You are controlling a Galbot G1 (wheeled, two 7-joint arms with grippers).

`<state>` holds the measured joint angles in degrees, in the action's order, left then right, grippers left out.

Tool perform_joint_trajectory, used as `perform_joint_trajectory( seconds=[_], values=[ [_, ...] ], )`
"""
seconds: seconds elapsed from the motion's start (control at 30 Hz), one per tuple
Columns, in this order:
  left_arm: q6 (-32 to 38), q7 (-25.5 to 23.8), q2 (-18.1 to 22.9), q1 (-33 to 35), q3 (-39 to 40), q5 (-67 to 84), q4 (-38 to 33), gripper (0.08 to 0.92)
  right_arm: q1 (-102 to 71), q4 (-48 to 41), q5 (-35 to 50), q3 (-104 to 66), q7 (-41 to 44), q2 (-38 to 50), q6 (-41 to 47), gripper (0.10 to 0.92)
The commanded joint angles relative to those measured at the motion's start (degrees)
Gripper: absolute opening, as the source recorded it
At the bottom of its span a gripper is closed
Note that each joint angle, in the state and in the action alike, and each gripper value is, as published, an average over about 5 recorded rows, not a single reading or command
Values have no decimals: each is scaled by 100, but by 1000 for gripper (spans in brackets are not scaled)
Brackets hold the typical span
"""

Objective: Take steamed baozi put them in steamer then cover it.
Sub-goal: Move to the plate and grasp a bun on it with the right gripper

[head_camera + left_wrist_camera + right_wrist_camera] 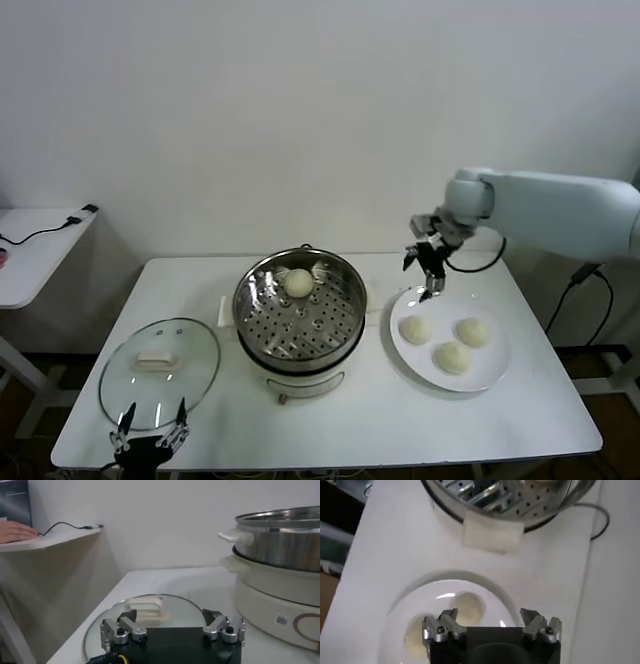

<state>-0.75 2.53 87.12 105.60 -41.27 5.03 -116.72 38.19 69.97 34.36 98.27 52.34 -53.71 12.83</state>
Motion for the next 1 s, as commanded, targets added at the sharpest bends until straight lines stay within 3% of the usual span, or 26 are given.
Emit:
perform_joint_trajectory(
  seconds=[0.03,0.43,0.83,1.0],
  values=[
    [5,2,15,17,-10,2,0,823,-895,46,-151,-215,-420,357,898,823],
    [35,32,27,33,-2,-9,50,823,-1698,-516,-651,-939,-648,237,945,823],
    [41,47,6,30,6,-6,56,823,-2023,-866,-635,-1400,-772,30,972,822],
    [32,47,6,22,16,-5,40,823,-2019,-831,-631,-1417,-764,27,973,757]
  ],
)
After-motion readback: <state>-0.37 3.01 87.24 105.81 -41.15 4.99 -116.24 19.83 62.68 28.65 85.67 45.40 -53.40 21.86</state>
